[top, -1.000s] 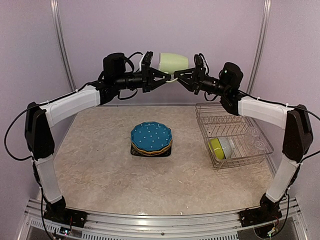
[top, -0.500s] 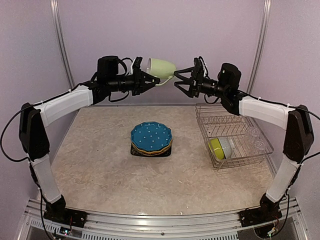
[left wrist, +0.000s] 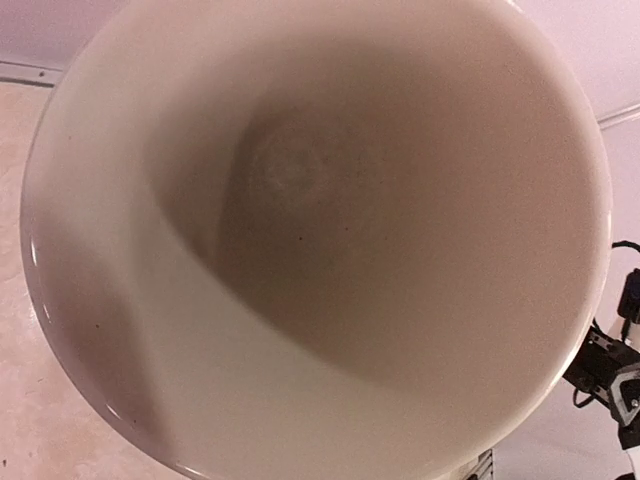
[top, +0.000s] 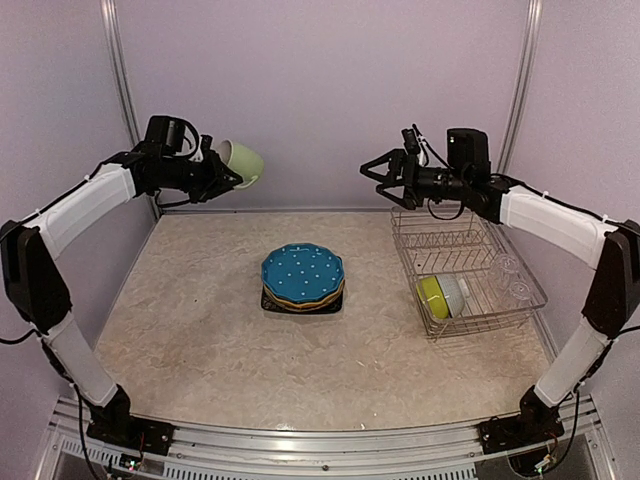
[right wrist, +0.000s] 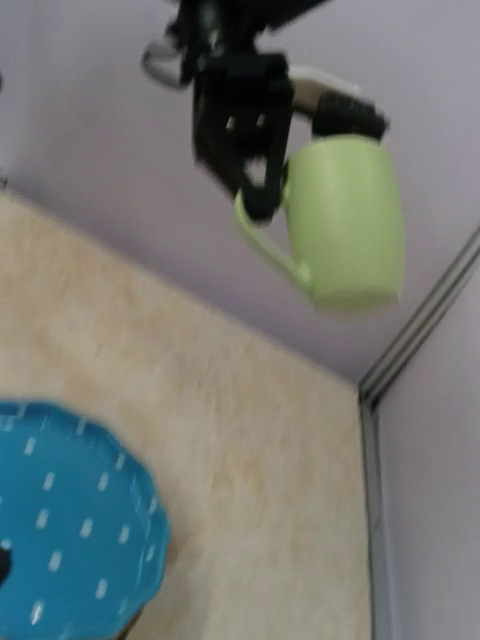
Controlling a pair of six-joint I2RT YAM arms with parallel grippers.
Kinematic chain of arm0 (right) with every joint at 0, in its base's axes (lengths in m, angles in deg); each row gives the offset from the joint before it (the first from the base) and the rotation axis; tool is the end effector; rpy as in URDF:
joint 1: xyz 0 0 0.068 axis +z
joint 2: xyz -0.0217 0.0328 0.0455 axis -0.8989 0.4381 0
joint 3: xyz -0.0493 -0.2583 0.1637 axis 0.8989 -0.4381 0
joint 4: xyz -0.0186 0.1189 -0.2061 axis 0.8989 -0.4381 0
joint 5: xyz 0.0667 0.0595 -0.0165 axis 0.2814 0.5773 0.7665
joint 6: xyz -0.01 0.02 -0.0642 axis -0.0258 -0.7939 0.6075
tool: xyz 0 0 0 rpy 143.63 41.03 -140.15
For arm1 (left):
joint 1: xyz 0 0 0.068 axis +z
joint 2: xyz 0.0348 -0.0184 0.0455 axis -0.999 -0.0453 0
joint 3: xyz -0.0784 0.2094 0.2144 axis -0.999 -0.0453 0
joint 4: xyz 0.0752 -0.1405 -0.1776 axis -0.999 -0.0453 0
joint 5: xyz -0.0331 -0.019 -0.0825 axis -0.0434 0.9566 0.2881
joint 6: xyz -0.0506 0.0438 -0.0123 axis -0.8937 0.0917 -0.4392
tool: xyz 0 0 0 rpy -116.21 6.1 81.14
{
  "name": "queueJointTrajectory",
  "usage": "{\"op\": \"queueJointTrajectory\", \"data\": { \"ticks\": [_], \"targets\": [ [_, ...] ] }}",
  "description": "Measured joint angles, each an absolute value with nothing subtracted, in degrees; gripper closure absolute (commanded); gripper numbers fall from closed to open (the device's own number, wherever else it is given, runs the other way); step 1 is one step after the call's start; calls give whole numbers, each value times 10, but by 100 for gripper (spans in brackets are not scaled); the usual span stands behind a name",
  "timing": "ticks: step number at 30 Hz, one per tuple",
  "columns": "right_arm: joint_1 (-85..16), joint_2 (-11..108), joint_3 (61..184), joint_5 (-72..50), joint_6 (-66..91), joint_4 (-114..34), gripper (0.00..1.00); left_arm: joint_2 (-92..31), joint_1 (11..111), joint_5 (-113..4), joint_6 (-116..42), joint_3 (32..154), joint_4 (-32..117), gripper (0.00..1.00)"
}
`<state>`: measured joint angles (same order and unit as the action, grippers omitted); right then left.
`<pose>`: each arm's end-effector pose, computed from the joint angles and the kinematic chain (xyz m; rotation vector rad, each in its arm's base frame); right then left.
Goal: Unload the mixed dishes from the dish rack
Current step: Place the cup at the corner of the board.
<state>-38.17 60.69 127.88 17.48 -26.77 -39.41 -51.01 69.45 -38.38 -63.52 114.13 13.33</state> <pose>0.3297 0.1957 0.4012 -0.1693 1.9820 1.4214 0.3574 -0.1395 0.3992 -0.1154 2.2164 -1.0124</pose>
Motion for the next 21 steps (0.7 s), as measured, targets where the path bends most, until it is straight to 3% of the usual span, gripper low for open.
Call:
{"op": "queueJointTrajectory", "data": {
  "ticks": [9,21],
  "targets": [
    [-410,567,1300,111,-158,-541,2,-508,752,-476,-592,1140,-15,100],
    [-471,494,1288,72,-119,-606,1,-633,754,-530,-539,1162,-81,100]
  ]
}}
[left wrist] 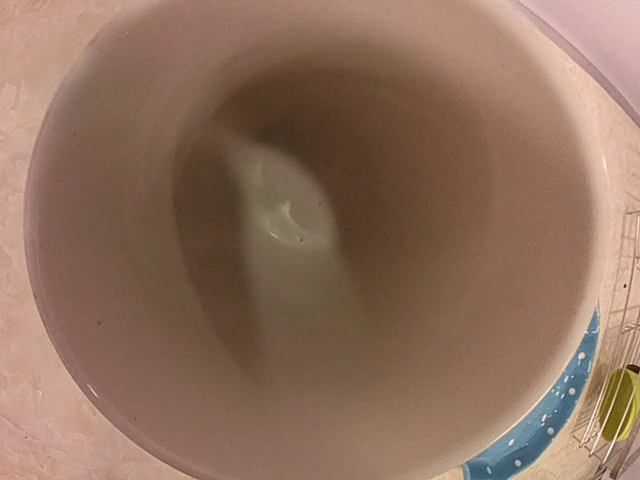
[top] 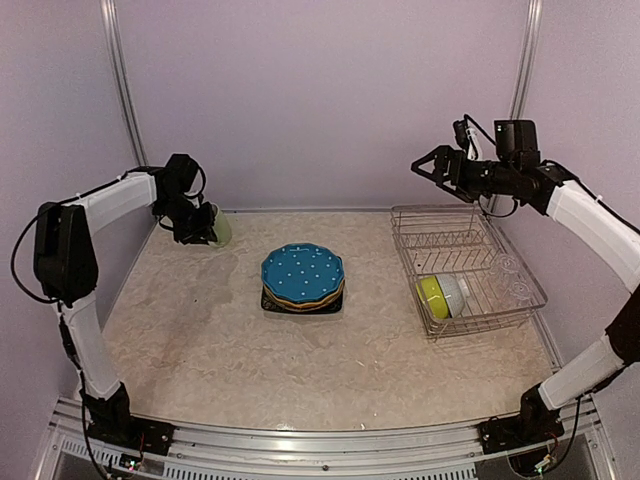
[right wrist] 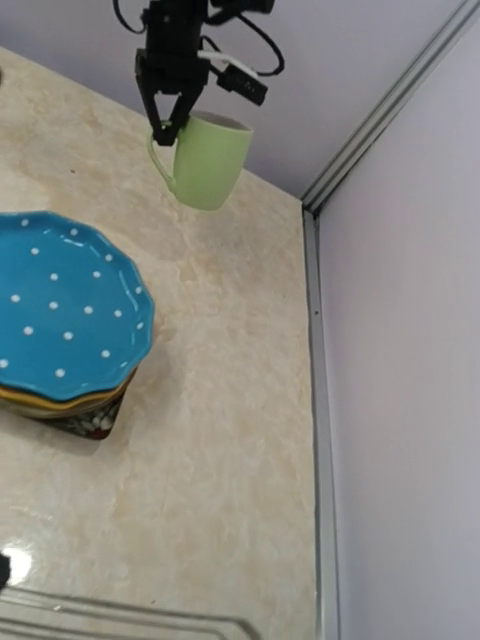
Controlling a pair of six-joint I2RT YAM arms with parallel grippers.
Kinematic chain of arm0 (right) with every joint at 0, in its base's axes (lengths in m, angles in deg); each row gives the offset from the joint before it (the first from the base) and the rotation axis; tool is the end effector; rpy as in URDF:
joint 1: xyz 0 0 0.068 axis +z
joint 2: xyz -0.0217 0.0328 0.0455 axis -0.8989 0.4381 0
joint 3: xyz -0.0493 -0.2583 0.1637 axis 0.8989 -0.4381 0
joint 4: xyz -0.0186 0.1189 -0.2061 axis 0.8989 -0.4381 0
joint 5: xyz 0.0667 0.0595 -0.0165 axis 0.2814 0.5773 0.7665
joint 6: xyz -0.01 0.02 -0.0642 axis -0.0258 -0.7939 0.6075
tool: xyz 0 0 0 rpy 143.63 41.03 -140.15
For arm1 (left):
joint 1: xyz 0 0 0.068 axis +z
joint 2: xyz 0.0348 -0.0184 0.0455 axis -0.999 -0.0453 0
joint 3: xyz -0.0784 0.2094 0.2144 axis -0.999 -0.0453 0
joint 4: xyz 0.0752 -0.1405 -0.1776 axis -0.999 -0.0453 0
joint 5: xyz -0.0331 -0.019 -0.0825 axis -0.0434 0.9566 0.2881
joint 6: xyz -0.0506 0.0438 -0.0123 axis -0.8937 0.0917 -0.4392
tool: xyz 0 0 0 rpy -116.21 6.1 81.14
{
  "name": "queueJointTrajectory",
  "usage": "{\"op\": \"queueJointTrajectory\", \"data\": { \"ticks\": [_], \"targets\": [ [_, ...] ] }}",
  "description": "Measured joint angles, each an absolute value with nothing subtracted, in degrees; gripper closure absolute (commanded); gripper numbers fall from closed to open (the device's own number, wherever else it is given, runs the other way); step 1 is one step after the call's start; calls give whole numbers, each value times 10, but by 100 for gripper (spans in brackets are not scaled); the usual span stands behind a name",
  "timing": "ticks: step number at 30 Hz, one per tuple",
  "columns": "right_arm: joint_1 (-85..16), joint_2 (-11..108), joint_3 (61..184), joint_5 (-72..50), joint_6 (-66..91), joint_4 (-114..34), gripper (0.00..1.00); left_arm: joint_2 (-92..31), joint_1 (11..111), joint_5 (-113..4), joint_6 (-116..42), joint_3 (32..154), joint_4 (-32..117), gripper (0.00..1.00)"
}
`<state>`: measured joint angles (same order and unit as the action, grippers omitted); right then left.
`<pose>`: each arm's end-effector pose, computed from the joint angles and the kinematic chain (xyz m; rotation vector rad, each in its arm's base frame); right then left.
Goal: Unload the mixed dishes from the dish rack
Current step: Place the cup at the corner of the board.
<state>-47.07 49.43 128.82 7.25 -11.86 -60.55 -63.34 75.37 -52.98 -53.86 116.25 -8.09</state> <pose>0.2941 0.1148 0.4275 -0.0737 2.0303 0.9847 0.3938 -0.0935 0.2946 -0.3271 2.6852 -0.4494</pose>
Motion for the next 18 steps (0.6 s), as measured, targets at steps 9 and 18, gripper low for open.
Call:
{"op": "queueJointTrajectory", "data": {
  "ticks": [9,18],
  "targets": [
    [-474,468,1270,46,-103,-645,1,-708,751,-535,-517,1224,-91,100],
    [-477,455,1268,11,-101,-675,1,-779,730,-546,-507,1279,-110,100]
  ]
}}
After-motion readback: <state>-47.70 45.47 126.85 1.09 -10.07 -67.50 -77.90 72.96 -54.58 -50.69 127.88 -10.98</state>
